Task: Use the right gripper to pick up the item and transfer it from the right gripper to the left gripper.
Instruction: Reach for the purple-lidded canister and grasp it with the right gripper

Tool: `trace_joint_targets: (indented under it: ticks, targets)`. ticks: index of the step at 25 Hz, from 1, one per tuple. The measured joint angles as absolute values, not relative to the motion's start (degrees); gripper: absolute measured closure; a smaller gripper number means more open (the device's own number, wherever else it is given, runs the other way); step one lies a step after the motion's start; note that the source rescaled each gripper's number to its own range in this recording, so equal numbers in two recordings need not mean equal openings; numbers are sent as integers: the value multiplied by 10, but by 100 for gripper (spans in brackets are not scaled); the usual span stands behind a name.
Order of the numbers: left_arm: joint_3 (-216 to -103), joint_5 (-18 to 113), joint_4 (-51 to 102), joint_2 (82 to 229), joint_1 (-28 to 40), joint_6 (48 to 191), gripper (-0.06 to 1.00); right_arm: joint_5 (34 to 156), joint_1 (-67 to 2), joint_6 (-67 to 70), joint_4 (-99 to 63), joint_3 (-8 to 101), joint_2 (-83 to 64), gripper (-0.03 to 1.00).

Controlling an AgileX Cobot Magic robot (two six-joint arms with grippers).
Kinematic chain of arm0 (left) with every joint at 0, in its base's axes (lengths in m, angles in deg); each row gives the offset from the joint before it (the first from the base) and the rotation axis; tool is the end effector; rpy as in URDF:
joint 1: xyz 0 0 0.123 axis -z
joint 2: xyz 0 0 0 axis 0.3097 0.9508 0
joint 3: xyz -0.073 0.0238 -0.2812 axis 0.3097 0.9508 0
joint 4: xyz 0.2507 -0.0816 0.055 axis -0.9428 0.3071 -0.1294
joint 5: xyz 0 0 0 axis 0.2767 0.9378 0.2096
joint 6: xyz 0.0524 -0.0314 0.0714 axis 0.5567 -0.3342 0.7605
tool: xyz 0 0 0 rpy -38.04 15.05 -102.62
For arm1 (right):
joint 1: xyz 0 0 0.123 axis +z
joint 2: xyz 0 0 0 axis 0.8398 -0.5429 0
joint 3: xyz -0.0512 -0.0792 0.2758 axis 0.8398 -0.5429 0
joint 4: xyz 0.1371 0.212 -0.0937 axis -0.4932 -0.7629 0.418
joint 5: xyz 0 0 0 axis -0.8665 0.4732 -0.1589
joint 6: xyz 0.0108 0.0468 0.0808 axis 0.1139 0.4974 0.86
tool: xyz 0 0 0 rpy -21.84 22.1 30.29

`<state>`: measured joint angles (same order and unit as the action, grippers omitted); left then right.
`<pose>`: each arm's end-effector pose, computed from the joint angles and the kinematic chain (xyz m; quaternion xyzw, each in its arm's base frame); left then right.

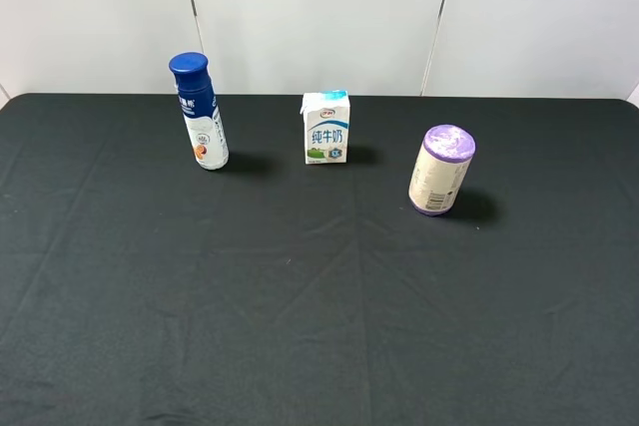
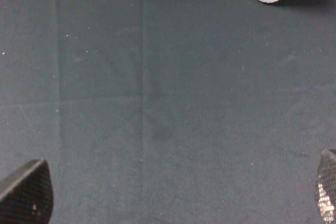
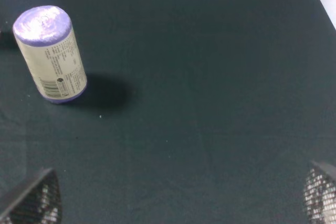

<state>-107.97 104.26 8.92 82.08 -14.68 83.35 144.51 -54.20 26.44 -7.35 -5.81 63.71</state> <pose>0.0076 0.0044 0.2816 0.0098 0.8544 0.0047 0.5195 0.0093 -0.0035 0.2839 -0.0057 0.8463 -0.0005 0.5326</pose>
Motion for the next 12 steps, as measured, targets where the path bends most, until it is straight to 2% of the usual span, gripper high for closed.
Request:
trace_joint_targets:
  ticks: [12]
  targets:
    - [-1080, 1043, 89, 821, -147, 833, -6, 1445, -542, 264, -74, -58, 637, -3]
